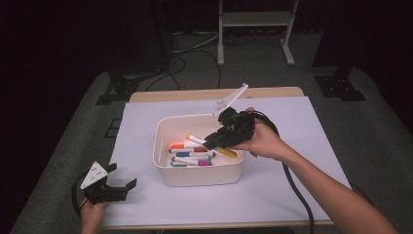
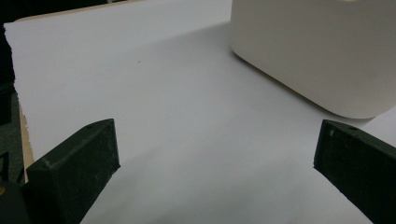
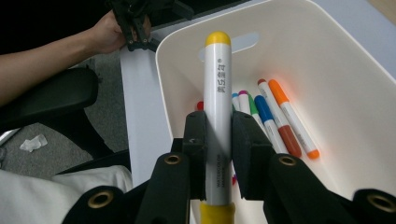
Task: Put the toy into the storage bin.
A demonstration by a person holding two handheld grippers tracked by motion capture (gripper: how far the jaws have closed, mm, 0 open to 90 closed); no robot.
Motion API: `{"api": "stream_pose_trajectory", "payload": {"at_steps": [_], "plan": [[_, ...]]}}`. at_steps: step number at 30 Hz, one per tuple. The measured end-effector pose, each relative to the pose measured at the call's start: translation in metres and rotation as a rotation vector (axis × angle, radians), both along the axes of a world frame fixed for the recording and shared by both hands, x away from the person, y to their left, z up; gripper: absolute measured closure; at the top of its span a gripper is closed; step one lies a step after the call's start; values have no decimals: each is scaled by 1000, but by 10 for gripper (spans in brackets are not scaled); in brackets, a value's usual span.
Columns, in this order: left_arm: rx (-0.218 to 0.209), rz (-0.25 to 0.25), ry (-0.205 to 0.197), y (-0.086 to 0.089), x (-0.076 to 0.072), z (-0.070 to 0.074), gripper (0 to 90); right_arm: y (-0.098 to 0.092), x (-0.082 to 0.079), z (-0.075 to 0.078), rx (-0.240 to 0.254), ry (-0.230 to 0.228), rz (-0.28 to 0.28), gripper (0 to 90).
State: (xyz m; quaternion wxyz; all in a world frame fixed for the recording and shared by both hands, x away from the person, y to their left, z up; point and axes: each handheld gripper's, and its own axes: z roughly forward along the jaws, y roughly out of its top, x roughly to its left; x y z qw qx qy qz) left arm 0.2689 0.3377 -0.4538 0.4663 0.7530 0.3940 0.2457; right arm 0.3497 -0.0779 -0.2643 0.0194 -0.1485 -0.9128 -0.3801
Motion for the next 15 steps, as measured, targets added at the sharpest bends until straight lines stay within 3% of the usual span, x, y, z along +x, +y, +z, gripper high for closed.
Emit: {"api": "stream_pose_trajectory", "payload": {"at_steps": [15], "plan": [[1,0,-8,0,0,0,0,49,17,-42,-51,39,105,756]]}}
